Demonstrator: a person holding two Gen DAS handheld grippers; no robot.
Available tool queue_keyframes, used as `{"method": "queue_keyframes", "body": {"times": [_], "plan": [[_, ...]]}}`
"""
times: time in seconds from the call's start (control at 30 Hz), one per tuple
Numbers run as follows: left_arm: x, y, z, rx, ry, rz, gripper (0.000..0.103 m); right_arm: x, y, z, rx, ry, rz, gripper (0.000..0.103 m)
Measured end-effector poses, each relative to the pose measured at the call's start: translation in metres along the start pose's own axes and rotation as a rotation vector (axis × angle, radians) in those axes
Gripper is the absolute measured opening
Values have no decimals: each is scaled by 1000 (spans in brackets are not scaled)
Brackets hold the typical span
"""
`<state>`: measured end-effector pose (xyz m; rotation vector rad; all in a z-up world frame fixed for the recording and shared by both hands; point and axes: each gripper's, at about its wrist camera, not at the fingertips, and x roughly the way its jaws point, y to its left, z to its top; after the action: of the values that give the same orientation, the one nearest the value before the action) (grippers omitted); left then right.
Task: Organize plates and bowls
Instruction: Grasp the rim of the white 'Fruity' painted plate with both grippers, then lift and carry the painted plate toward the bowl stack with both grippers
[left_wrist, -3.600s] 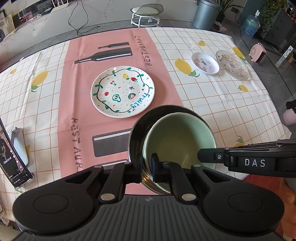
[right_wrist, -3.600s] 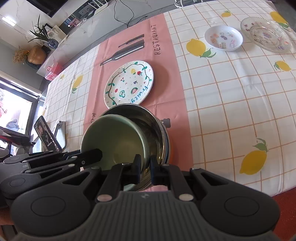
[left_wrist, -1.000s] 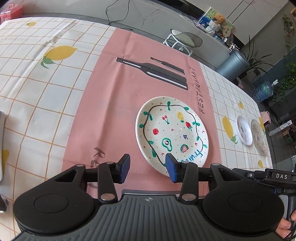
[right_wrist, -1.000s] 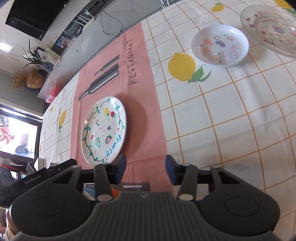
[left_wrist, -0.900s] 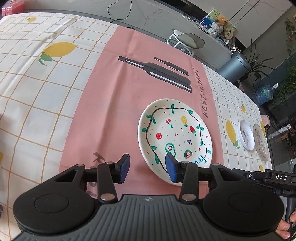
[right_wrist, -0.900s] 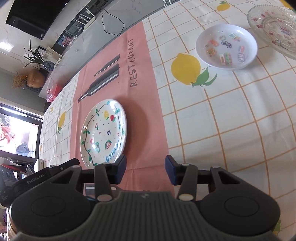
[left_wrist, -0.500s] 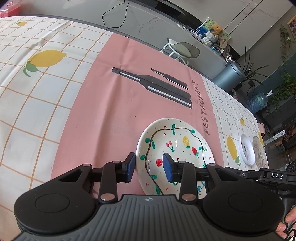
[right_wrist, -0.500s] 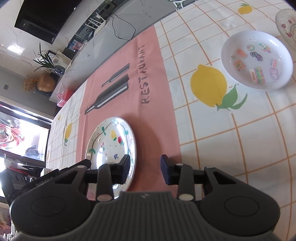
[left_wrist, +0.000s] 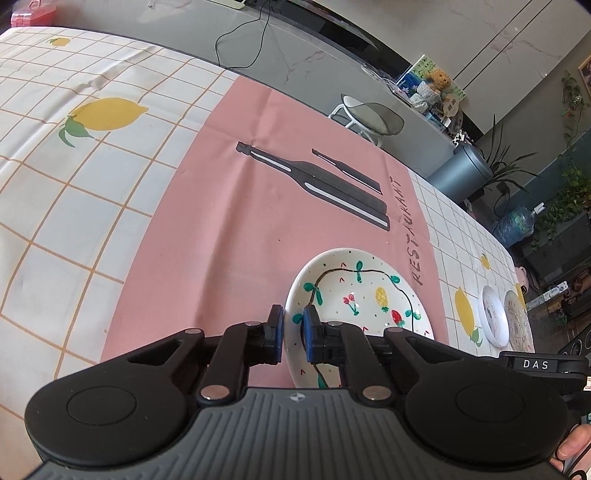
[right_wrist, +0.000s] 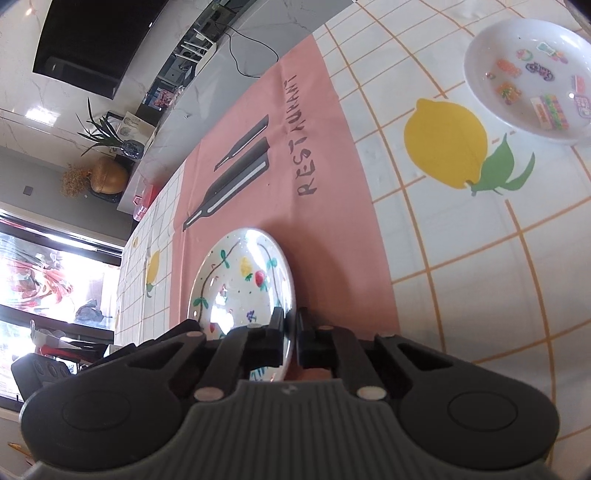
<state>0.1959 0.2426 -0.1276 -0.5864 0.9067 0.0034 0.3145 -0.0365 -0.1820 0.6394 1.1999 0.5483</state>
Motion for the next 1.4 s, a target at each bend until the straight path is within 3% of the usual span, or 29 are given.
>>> {"method": "queue_keyframes", "body": {"times": [0.4, 0.83, 1.13, 1.4], "plan": [[-28, -25, -2, -36, -57, -84, 11, -36, 0, -3, 56, -56, 22, 4], [-86, -110, -20, 13, -131, -196, 11, -154, 5, -18, 45, -266, 89, 4], [-96, -167, -73, 37, -71, -278, 11, -244, -39, -65, 93, -364, 83, 4], [-66, -200, -127, 44, 51, -330, 11, -304, -97, -111, 181, -434, 25, 4]]}}
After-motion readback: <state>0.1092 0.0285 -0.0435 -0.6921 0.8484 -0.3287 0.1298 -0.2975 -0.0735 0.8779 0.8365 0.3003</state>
